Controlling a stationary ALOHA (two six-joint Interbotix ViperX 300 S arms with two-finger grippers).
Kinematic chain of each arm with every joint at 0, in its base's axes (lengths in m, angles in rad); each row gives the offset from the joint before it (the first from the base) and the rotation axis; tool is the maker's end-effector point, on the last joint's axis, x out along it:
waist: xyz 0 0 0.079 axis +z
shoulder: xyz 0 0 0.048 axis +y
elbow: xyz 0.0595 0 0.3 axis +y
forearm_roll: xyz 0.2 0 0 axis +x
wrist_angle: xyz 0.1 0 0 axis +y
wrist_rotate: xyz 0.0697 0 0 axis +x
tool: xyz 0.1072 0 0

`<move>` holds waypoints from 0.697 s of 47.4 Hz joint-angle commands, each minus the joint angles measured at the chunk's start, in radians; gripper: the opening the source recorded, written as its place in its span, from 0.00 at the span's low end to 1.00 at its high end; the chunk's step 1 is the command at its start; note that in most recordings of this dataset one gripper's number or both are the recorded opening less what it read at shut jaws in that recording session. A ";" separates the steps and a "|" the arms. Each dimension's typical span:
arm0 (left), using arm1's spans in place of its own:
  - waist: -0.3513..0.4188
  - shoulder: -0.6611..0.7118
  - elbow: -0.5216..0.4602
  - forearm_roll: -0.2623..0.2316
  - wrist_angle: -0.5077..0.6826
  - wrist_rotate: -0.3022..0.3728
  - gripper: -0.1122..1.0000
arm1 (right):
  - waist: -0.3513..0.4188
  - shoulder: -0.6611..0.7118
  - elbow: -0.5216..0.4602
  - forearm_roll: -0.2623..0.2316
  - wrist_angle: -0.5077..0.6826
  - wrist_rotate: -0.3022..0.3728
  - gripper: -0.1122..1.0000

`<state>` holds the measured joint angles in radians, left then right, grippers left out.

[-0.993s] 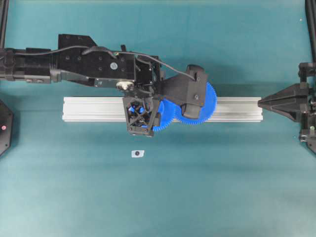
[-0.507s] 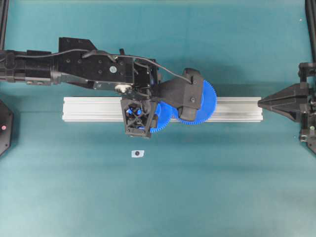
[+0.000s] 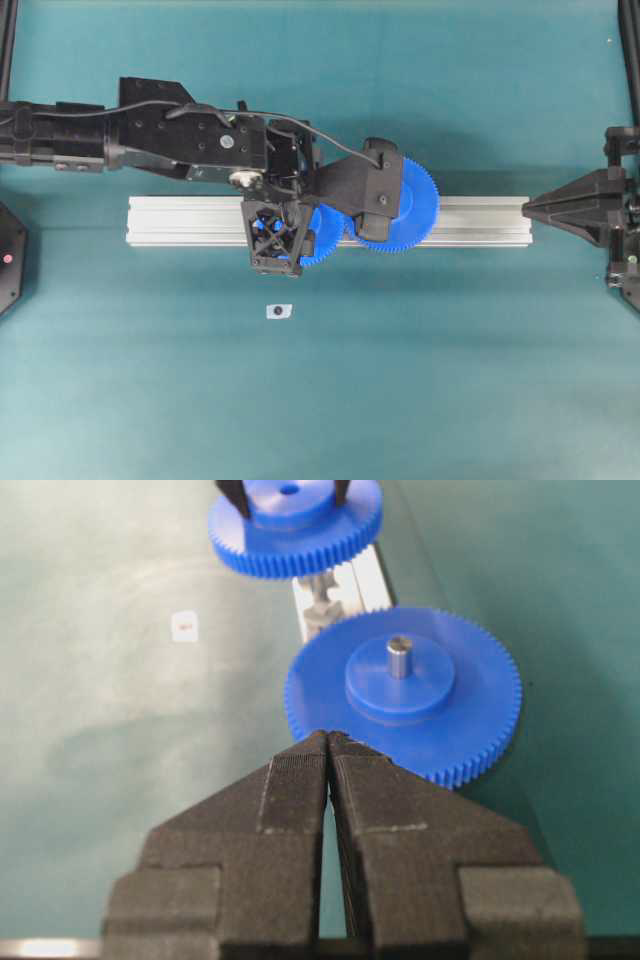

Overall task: Find the location of the shaft and insert the small gear.
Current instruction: 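Align the gear's center hole with the shaft tip using the left gripper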

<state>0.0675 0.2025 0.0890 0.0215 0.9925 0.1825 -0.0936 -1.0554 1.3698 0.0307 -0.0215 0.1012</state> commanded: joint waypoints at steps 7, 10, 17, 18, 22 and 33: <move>0.003 -0.002 -0.011 0.005 -0.009 -0.002 0.67 | -0.003 0.006 -0.014 0.000 -0.006 0.009 0.14; 0.003 0.002 -0.009 0.005 -0.011 -0.002 0.67 | -0.003 0.006 -0.014 0.000 -0.005 0.009 0.14; 0.003 0.005 0.003 0.005 -0.015 -0.002 0.67 | -0.003 0.005 -0.014 0.000 -0.005 0.009 0.14; 0.003 0.005 0.005 0.005 -0.015 -0.002 0.67 | -0.003 0.006 -0.014 0.000 -0.005 0.009 0.14; 0.006 0.000 0.014 0.005 -0.015 -0.002 0.67 | -0.002 0.005 -0.014 0.002 -0.005 0.009 0.14; 0.037 -0.020 0.038 0.005 -0.015 -0.002 0.67 | -0.003 0.003 -0.014 0.000 -0.003 0.009 0.14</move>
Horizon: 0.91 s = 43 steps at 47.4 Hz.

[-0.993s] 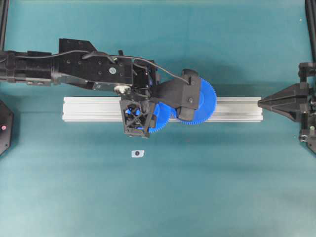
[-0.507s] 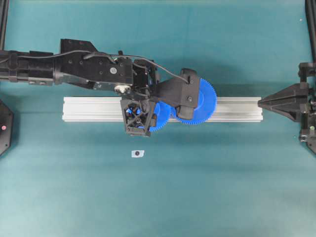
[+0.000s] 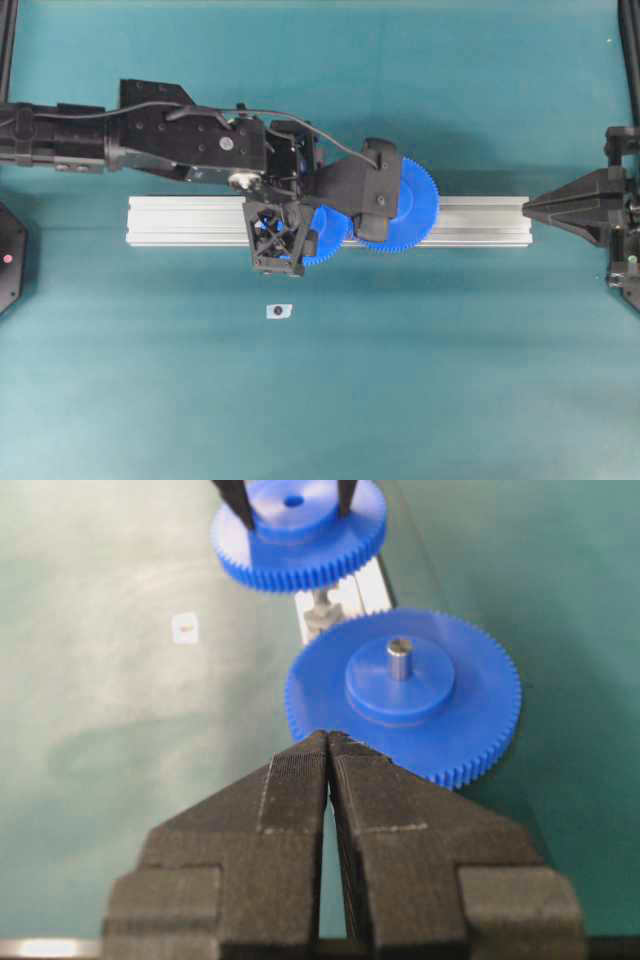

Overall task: Find the location of the shaft and insert the small gear.
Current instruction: 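Align the gear's center hole with the shaft tip using the left gripper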

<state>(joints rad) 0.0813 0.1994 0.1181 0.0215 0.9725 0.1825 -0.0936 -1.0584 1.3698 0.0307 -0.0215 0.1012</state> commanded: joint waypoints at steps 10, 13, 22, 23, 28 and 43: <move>0.038 -0.017 0.020 0.005 0.003 0.002 0.67 | -0.003 0.005 -0.014 0.000 -0.003 0.009 0.14; 0.038 -0.015 0.018 0.005 0.002 0.002 0.67 | -0.003 0.005 -0.014 0.000 -0.003 0.009 0.14; 0.038 -0.014 0.018 0.005 0.003 0.002 0.67 | -0.003 0.003 -0.014 0.000 -0.003 0.009 0.14; 0.038 -0.014 0.018 0.005 0.002 0.002 0.67 | -0.003 0.003 -0.012 0.000 -0.003 0.009 0.14; 0.035 -0.012 0.008 0.005 0.005 0.000 0.67 | -0.003 0.003 -0.012 0.000 -0.003 0.009 0.14; 0.025 0.023 -0.034 0.005 0.009 0.002 0.67 | -0.003 0.003 -0.014 0.000 -0.003 0.009 0.14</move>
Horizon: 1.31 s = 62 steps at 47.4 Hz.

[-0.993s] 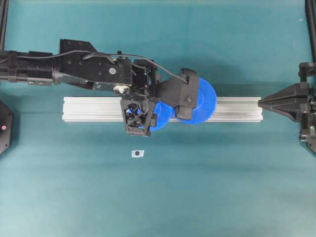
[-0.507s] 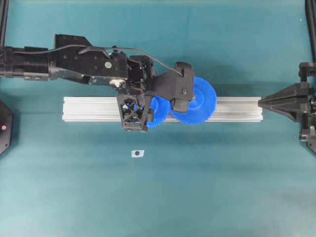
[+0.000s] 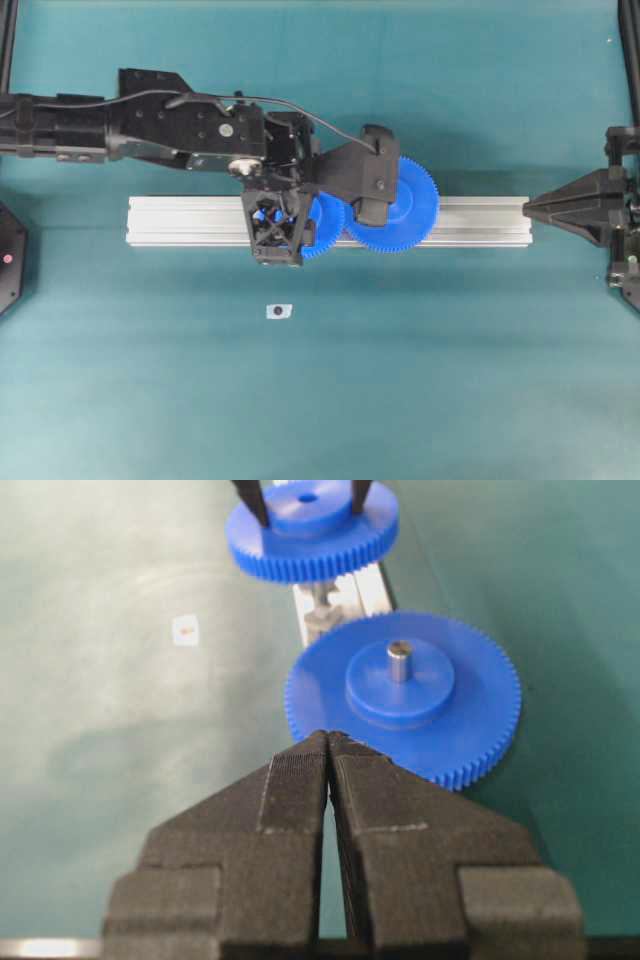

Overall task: Find the location of the shaft and insert the small gear.
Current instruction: 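Align the gear's center hole with the shaft tip using the left gripper, then push the small blue gear down onto the shaft with the left gripper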

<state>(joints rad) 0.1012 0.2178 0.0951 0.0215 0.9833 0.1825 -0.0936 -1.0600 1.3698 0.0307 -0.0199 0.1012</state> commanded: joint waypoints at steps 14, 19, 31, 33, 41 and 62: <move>0.006 0.011 -0.012 0.005 0.011 0.026 0.67 | -0.003 0.003 -0.012 0.000 -0.005 0.009 0.14; 0.006 0.006 -0.003 0.005 0.012 0.023 0.67 | -0.003 0.003 -0.012 0.000 -0.005 0.009 0.14; 0.006 0.003 0.038 0.002 0.009 0.020 0.67 | -0.003 0.003 -0.012 0.000 -0.005 0.009 0.14; 0.006 0.003 0.037 0.005 0.008 0.020 0.67 | -0.002 0.003 -0.012 0.000 -0.005 0.009 0.14; 0.008 0.018 0.009 0.005 0.008 0.028 0.67 | -0.003 0.003 -0.011 0.000 -0.006 0.009 0.14; 0.008 0.037 -0.002 0.005 0.015 0.029 0.67 | -0.003 0.002 -0.011 0.000 -0.008 0.009 0.14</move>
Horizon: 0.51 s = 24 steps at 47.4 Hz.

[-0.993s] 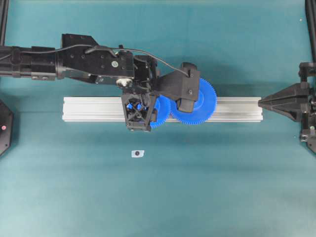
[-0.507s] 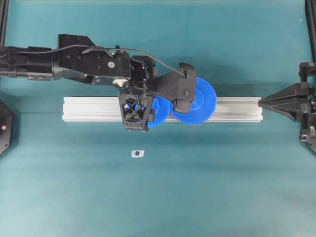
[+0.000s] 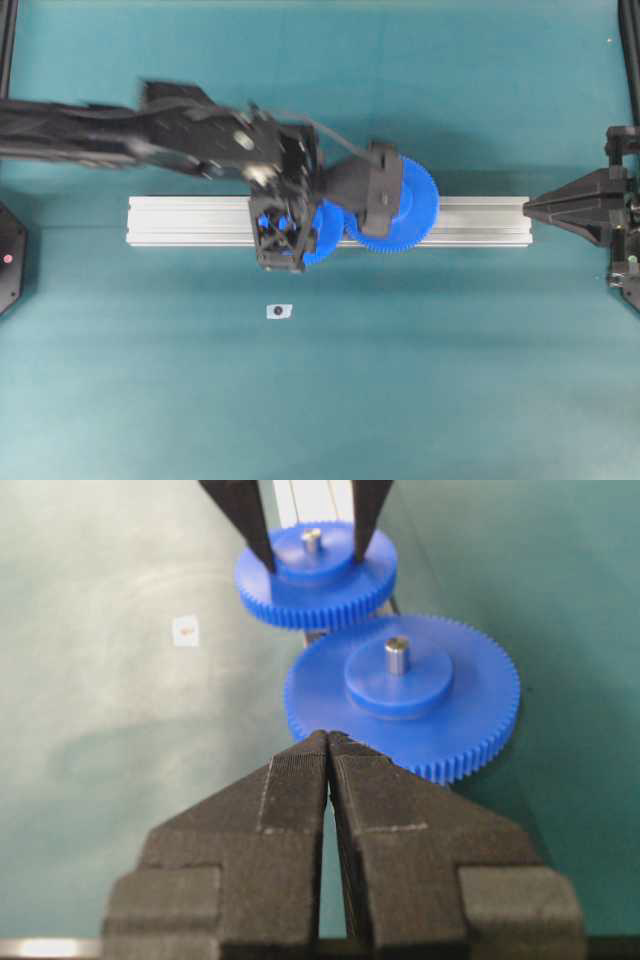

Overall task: Find the location of the shaft and insert the small gear.
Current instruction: 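Push the small blue gear down onto the shaft with the left gripper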

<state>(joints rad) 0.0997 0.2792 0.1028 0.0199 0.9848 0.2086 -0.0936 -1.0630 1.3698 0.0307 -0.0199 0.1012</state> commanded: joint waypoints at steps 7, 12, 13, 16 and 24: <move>0.009 -0.031 -0.025 0.006 0.028 0.000 0.67 | -0.003 -0.005 -0.009 0.000 -0.003 0.009 0.14; 0.009 -0.031 -0.043 0.006 0.031 -0.003 0.67 | -0.003 -0.006 -0.009 0.000 -0.003 0.009 0.14; 0.009 -0.029 -0.049 0.006 0.031 -0.005 0.67 | -0.003 -0.006 -0.009 0.002 -0.003 0.009 0.14; 0.009 -0.026 -0.060 0.006 0.038 -0.005 0.67 | -0.003 -0.006 -0.008 0.000 -0.005 0.009 0.14; 0.009 -0.023 -0.077 0.006 0.074 -0.003 0.67 | -0.003 -0.006 -0.008 0.000 -0.005 0.009 0.14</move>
<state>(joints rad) 0.1012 0.2807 0.0552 0.0199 1.0431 0.2040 -0.0936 -1.0753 1.3729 0.0307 -0.0184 0.1012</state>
